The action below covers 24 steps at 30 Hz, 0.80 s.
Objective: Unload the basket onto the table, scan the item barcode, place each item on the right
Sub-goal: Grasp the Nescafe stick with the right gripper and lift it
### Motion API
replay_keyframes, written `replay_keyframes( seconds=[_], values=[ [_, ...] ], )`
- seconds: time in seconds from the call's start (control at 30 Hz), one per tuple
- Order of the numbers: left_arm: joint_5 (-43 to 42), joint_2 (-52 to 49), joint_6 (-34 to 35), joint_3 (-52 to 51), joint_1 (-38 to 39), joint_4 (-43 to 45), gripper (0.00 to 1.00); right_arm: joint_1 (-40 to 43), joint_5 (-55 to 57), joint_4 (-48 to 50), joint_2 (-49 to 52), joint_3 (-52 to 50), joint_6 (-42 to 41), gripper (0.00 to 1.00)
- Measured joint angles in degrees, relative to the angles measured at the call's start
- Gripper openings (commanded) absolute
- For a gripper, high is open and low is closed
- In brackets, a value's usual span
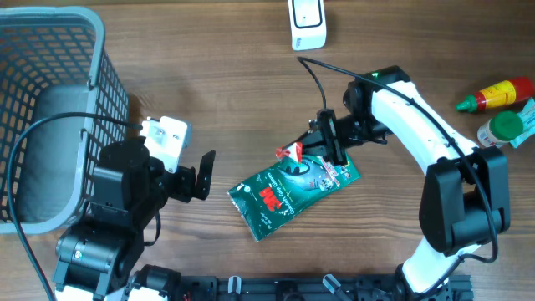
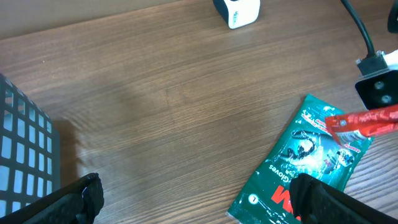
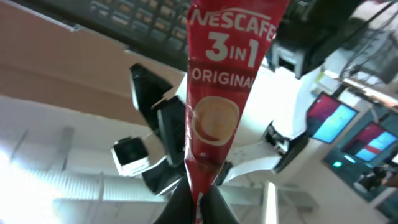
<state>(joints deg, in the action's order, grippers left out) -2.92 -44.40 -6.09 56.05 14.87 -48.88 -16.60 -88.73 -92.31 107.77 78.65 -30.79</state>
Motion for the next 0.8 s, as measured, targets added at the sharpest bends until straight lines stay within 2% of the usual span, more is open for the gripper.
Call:
replay_keyframes(
  seconds=[0.23,0.5,0.8],
  values=[
    [0.0,0.0,0.0,0.0,0.0,0.0,1.0,0.0,-0.57,0.02,-0.5,0.0,-0.2,0.04],
    [0.0,0.0,-0.02,0.0,0.0,0.0,1.0,0.22,-0.59,0.0,-10.32,0.0,-5.86,0.04],
    [0.0,0.0,-0.02,0.0,0.0,0.0,1.0,0.22,-0.59,0.02,-16.22,0.0,-7.19,0.04]
  ],
)
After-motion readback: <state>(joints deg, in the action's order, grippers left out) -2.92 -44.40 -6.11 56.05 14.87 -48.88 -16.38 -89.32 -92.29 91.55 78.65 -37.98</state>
